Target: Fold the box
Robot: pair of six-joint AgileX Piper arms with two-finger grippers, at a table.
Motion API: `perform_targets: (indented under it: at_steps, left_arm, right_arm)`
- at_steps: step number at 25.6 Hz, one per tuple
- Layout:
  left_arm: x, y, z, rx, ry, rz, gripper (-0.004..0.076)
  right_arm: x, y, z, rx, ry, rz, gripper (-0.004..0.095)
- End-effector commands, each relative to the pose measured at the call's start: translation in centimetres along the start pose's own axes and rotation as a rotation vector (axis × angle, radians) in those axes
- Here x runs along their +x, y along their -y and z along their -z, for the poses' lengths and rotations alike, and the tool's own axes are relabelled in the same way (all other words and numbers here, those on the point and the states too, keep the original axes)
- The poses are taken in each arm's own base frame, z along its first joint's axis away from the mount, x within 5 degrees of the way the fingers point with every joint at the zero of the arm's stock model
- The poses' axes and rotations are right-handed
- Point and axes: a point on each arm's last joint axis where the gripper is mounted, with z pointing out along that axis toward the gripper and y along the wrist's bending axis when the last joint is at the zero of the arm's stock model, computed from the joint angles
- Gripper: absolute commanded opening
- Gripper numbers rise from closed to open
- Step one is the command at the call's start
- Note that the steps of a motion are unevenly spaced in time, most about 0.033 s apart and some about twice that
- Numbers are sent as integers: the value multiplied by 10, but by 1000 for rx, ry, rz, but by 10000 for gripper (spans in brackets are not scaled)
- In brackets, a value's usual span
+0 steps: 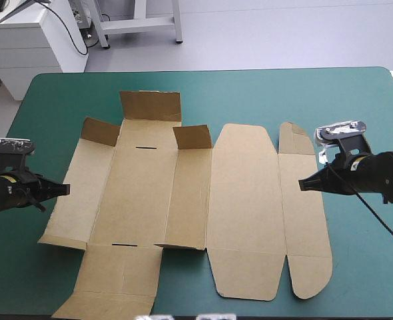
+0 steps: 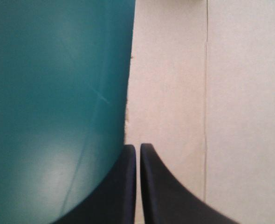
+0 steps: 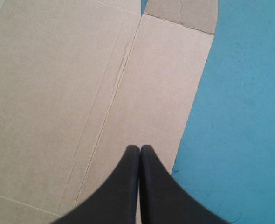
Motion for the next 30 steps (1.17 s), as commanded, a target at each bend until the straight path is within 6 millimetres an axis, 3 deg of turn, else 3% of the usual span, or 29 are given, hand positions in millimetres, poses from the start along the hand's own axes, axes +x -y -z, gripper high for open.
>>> perform_targets:
  at_steps: [1,5,8,12,23,25,28,30]
  left_arm:
    - [-21,-15,-7,135,81,136,17]
    - [-37,-40,-24,361,26,251,16]
    - [-49,-52,-38,489,-79,245,16]
    - [-61,-67,-51,451,-111,231,16]
    - [-52,-78,-77,385,-222,203,37]
    - [-46,-72,-86,403,-269,189,157]
    - [-40,-63,-102,388,-334,209,468]
    - [-36,-62,-107,380,-385,263,520]
  right_arm:
    - [6,2,21,15,110,-22,-21]
    - [22,1,27,10,125,-54,-21]
    - [31,-1,30,2,137,-62,-21]
    - [40,-3,31,-4,139,-65,-21]
    - [44,-2,28,7,118,-41,-21]
    - [44,-2,27,5,112,-27,-21]
    - [45,-2,27,7,107,-18,-20]
    - [45,-2,27,7,107,-12,-20]
